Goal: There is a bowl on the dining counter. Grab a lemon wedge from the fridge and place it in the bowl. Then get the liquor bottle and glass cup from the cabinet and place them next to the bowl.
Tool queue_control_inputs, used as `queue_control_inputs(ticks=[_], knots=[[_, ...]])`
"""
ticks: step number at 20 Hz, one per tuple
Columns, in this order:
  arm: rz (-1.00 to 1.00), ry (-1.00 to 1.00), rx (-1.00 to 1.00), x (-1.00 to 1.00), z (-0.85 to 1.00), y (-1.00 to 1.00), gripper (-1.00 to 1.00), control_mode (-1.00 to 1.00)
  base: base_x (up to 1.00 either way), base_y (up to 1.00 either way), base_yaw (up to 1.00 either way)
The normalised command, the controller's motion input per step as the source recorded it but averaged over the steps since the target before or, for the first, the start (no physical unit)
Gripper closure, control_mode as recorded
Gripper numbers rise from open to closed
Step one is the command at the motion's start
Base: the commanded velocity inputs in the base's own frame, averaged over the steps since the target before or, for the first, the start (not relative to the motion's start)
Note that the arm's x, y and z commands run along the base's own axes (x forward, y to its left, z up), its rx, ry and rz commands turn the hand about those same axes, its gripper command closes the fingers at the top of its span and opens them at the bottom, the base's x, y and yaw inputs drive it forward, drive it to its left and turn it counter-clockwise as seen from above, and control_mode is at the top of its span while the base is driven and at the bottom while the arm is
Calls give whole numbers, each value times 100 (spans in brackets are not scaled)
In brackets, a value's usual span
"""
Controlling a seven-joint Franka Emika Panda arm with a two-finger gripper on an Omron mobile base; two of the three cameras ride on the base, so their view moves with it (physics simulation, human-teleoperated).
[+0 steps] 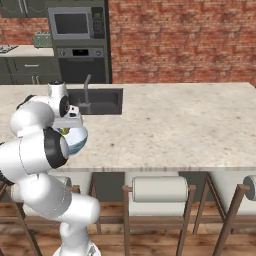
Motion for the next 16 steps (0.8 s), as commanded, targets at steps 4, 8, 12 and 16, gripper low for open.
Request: queue_control_inputs(ticks=[4, 8, 12, 16], knots=[[0, 1, -7, 4, -46, 2, 100, -100, 0, 0, 0], [0, 0, -4, 0, -38, 0, 100, -100, 0, 0, 0], [0, 2, 0, 0, -29, 0, 100, -100, 0, 0, 0], [0, 1, 0, 2, -19, 0, 100, -100, 0, 0, 0]])
